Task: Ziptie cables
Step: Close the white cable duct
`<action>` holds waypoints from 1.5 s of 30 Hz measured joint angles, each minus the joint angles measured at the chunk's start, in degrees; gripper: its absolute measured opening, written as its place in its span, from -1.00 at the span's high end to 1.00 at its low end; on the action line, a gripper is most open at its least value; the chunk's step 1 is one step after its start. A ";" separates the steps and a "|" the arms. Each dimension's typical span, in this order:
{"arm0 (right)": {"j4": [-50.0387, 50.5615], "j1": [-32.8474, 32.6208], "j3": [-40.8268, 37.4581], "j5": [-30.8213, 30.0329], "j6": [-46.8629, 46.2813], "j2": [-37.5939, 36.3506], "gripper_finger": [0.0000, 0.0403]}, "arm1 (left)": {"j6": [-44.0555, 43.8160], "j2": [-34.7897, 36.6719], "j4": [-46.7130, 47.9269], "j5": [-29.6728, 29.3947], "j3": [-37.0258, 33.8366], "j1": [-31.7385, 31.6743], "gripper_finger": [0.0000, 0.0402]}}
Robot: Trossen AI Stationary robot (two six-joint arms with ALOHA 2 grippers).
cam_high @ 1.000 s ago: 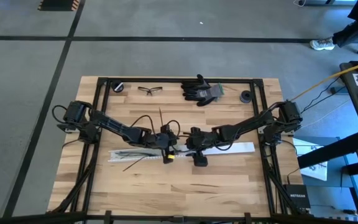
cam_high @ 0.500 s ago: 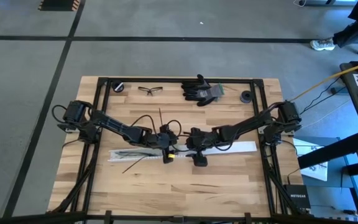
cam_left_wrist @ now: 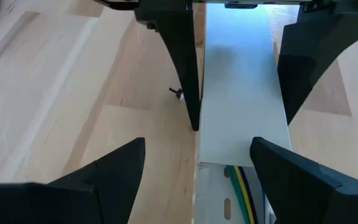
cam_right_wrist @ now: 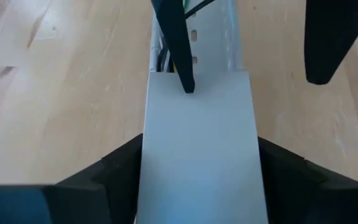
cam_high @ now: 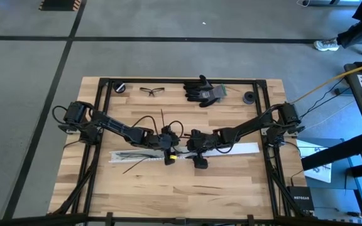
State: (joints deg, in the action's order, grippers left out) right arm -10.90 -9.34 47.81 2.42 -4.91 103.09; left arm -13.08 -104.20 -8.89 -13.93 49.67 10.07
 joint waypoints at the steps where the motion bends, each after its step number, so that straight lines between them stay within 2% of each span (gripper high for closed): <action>1: 0.06 0.00 0.02 0.00 0.01 -0.02 -0.21 | 0.00 0.00 -0.12 0.02 0.00 0.00 -0.40; 5: 1.79 0.54 0.62 2.65 0.39 -0.21 -0.31 | 0.04 -0.09 -1.51 0.22 -0.21 0.00 -0.40; 12: 15.72 1.18 8.51 4.17 2.00 -0.35 -0.46 | -0.13 -0.15 -1.80 0.18 -0.22 0.02 -0.40; 17: 17.18 1.07 10.72 3.67 3.73 -0.37 -0.47 | -0.26 -0.15 -1.79 0.10 -0.22 0.04 -0.40; 29: 18.85 1.07 10.69 3.02 3.73 -0.39 -0.47 | -1.58 -0.15 -1.71 0.00 -0.22 0.07 -0.40; 36: 22.35 1.09 10.60 0.06 4.31 -3.73 -0.47 | -1.55 -0.15 -1.92 0.00 -0.26 0.07 -0.40; 40: 23.59 1.09 10.60 1.09 4.36 -5.11 -0.47 | -1.49 -0.19 -2.58 -0.02 -0.35 0.07 -0.40; 45: 23.92 0.58 10.63 0.68 4.38 -2.57 -0.47 | -1.49 -0.28 -3.43 0.00 -0.35 0.07 -0.40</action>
State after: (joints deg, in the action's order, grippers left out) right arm 13.02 -8.77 58.44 3.09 -0.54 100.52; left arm -14.57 -104.49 -12.32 -13.93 49.32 10.13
